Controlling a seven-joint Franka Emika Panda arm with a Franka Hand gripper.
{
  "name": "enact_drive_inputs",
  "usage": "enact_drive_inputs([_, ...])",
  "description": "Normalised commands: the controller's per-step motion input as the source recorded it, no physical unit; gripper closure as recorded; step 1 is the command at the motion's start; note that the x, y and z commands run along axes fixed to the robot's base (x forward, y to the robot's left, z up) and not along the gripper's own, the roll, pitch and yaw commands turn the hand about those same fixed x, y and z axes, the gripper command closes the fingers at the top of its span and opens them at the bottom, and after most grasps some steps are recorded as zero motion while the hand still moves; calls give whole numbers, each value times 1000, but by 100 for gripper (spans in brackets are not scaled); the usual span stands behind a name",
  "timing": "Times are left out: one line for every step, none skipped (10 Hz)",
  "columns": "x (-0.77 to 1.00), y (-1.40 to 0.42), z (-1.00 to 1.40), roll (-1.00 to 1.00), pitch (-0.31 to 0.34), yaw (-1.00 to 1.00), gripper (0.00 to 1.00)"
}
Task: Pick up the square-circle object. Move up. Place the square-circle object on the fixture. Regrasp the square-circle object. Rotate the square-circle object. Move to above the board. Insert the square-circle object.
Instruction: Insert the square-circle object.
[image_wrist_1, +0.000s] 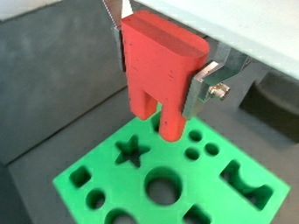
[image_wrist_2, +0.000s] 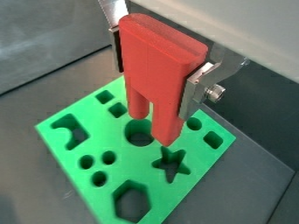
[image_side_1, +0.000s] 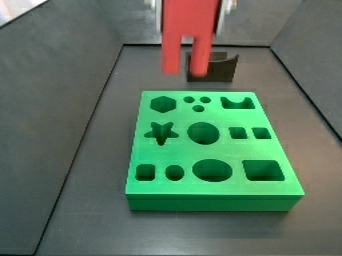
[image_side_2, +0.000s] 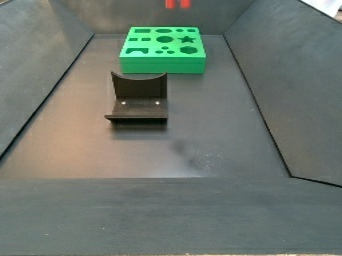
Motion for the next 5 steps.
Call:
enact_drive_inputs([-263, -577, -406, 114, -197, 0, 100])
enact_drive_inputs([-206, -609, -303, 146, -170, 0, 100])
enact_drive_inputs([-111, -634, -349, 177, -119, 0, 100])
enact_drive_inputs([-77, -580, -469, 130, -91, 0, 100])
enact_drive_inputs([-14, -609, -489, 204, -71, 0, 100])
